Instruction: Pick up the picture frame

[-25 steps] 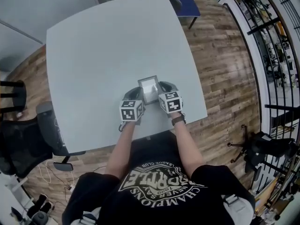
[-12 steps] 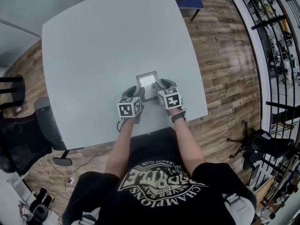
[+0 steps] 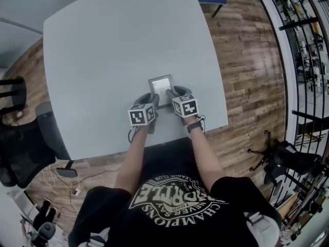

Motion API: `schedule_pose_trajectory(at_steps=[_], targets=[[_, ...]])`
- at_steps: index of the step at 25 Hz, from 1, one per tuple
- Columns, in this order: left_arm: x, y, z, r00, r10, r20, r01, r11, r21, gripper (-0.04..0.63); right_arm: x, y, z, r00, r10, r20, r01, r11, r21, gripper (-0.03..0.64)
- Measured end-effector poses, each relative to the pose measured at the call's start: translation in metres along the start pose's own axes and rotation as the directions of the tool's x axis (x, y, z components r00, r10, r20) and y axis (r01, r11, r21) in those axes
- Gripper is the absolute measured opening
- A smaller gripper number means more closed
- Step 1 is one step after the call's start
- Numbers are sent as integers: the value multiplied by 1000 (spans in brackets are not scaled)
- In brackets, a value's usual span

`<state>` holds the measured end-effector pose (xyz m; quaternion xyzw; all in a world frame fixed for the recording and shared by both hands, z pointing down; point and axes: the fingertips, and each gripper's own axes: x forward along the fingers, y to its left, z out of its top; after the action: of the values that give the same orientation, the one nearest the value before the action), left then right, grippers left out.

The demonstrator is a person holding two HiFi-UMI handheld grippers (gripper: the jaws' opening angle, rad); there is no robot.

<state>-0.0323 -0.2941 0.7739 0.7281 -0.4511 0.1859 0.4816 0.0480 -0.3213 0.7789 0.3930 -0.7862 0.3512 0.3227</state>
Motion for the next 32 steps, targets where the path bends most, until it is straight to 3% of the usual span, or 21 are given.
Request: schedule_pose_trajectory(at_steps=[7,13,20,26,32], targets=[[3,11,-3,999,24,25,-23,999,-45,112,3,-5,-2,999,10,45,-13,998,55,91],[4,12,-3,999,46,-1,-46,998,-40,104,5,-3,-2,1000,-22,11,22,1000,14,91],[1,10,5,998,62,-10,-62,993,-98,81,4,-4,-2,997,-71,-15,71,997,32,81],[-8,11,10,993,115,-19,-116,991,-63,72,-1,5,3,995,-101,-25,102,993,52,72],[-39,6,43,987,138,82,-137,990,-19,67,-20,24,39,991,-111,76,108,994,33,67]])
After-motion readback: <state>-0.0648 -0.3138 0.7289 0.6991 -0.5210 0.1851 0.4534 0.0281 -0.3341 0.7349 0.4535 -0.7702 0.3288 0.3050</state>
